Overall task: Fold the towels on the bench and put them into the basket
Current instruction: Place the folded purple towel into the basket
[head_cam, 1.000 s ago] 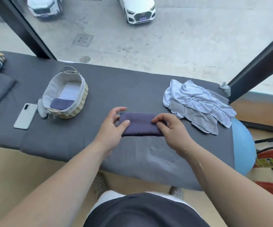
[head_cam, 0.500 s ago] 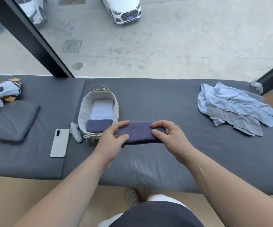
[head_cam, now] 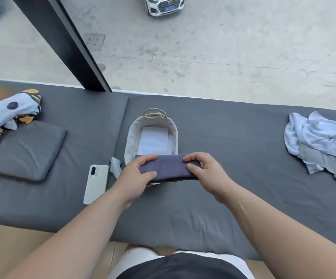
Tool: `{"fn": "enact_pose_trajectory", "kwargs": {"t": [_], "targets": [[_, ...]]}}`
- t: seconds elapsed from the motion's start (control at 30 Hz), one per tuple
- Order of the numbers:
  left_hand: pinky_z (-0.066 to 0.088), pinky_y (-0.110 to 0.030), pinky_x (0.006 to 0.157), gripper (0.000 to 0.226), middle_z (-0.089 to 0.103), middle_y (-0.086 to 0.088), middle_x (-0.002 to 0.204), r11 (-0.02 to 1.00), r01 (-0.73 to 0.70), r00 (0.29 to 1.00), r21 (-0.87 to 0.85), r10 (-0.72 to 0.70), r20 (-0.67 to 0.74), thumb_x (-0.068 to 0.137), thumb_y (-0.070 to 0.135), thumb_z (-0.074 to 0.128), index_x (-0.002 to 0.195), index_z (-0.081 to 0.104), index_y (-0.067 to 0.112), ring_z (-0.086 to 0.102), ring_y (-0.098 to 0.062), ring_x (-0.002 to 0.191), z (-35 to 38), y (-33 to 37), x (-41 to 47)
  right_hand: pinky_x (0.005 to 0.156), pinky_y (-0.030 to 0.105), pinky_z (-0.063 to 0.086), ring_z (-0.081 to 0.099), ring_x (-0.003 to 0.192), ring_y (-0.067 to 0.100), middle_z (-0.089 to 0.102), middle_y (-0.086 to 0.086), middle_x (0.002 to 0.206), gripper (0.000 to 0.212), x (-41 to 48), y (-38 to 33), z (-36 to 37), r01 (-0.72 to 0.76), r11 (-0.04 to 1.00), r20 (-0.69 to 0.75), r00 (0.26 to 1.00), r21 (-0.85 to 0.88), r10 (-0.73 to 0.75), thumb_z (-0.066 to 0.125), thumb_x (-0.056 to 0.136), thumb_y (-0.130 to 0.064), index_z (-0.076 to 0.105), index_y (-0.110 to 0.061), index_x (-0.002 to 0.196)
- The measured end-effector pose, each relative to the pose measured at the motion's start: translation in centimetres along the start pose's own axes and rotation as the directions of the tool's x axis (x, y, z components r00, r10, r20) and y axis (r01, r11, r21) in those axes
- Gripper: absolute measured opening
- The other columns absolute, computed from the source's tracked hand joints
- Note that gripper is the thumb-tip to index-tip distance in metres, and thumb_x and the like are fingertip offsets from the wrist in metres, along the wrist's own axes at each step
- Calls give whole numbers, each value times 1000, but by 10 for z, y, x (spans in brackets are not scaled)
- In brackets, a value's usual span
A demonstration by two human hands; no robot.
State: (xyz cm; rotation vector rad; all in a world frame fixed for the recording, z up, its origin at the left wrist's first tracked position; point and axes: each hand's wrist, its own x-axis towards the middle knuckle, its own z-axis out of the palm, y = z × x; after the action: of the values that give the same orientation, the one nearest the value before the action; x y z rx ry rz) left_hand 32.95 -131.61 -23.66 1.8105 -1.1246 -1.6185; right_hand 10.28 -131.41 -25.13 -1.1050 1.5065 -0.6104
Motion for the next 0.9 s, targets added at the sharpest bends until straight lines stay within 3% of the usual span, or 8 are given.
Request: {"fn": "enact_pose_trajectory", "kwargs": {"t": [0.07,0.2,0.33,0.5,0.6,0.7,0.83,0.9], "targets": [[57,-43,84,51,65,5,118,1000,26,999,13,-26,47,88,1,58,115,67,44,64,-20,83,-24,-5,25,83,9,39,50,110,-8,50,-11,125,26,19,-2,24,-47,999,-37,998,-27,46,54,98,-12,70,-33,100],[41,-20,45,55,63,6,117,992,50,991,119,-65,119,85,-4,55,114,67,42,54,-18,61,-62,-16,80,88,8,39,49,108,-7,49,-6,125,30,55,-1,66,-114,988,-119,988,-105,102,55,96,-6,69,-32,94],[42,-19,62,54,58,8,126,954,-23,985,300,-29,169,84,0,59,116,63,44,52,-11,68,-74,-33,139,82,-7,27,49,104,6,48,-1,122,25,110,6,90,-144,952,-158,982,-270,104,59,93,-1,71,-23,93],[38,-17,73,56,45,4,134,887,-63,997,458,36,69,87,-1,49,128,56,37,49,-13,98,-57,-52,193,73,-8,28,47,98,12,43,-1,121,24,170,24,117,-189,939,-246,962,-286,118,51,96,-1,69,-17,95],[39,-26,90,61,39,-1,141,878,-17,998,479,44,-46,86,-3,46,138,51,28,47,-17,107,-39,-62,203,85,4,35,46,100,13,40,-4,120,27,193,35,137,-197,927,-267,957,-319,112,48,97,-3,65,-23,93],[43,-36,99,64,34,-4,144,809,-39,998,587,58,-14,86,-3,44,143,45,26,48,-28,120,-31,-75,212,92,19,35,45,105,13,40,-6,125,28,205,51,144,-198,907,-242,964,-372,111,48,95,-3,64,-26,96],[50,-47,86,45,36,-14,132,647,-123,992,753,109,68,88,-2,43,128,47,20,50,-36,103,-28,-78,225,94,26,40,48,107,16,43,-11,121,29,215,68,141,-198,895,-219,969,-399,117,48,93,-3,61,-29,93],[48,-46,84,33,30,-19,140,530,-116,993,840,78,88,90,0,43,119,44,16,48,-37,102,-25,-76,226,96,29,40,46,109,20,41,-14,113,30,217,70,143,-169,892,-206,975,-418,88,47,91,-3,58,-31,90]]}}
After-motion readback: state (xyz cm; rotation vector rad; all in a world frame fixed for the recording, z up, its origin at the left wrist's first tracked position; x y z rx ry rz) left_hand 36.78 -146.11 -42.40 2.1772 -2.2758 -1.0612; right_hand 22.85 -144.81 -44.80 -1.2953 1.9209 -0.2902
